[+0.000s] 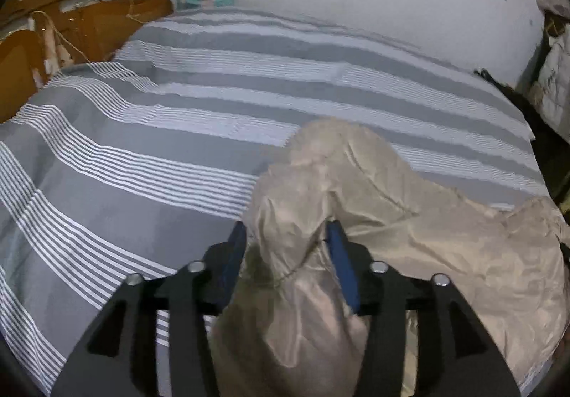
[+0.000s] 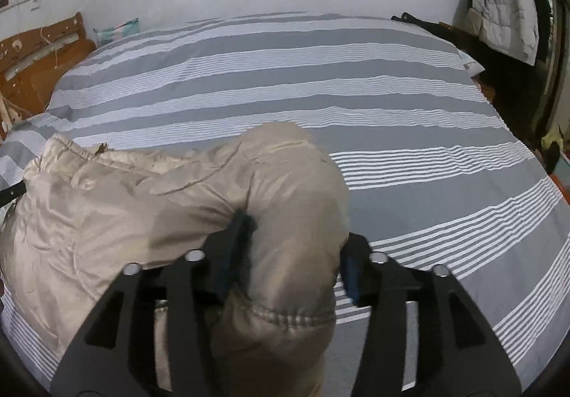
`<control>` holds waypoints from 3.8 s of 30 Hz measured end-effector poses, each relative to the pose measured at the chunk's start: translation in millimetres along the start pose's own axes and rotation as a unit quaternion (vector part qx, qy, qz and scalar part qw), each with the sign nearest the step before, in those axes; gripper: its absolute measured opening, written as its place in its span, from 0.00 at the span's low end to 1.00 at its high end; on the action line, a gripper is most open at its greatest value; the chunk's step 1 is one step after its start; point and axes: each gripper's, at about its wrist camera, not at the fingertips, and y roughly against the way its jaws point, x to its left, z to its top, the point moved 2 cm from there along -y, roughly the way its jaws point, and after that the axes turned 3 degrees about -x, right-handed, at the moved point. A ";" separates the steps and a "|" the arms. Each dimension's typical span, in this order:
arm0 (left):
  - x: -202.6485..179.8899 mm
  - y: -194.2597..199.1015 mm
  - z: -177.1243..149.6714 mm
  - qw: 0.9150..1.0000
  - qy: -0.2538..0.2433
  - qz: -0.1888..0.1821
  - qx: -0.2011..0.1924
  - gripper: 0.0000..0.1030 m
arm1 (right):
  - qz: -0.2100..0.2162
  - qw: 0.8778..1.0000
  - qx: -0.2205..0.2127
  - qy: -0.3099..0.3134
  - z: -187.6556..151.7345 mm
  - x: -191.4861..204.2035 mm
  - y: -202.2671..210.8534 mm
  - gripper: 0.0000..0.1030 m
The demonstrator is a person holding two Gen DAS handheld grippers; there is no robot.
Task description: Fold large clothes
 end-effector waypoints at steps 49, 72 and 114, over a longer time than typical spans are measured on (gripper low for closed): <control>-62.5 -34.7 -21.4 0.993 -0.098 -0.065 0.003 0.74 | 0.047 0.997 0.030 0.047 -21.5 56.8 -51.4 0.97; -22.1 53.7 -39.8 0.998 -0.057 -0.028 -0.017 0.86 | 0.035 0.999 0.014 -0.017 -39.9 25.6 61.5 0.97; 37.4 -7.2 -70.0 0.993 -0.007 -0.071 0.097 0.91 | 0.243 0.946 0.160 -0.146 -105.2 -14.8 -5.9 0.51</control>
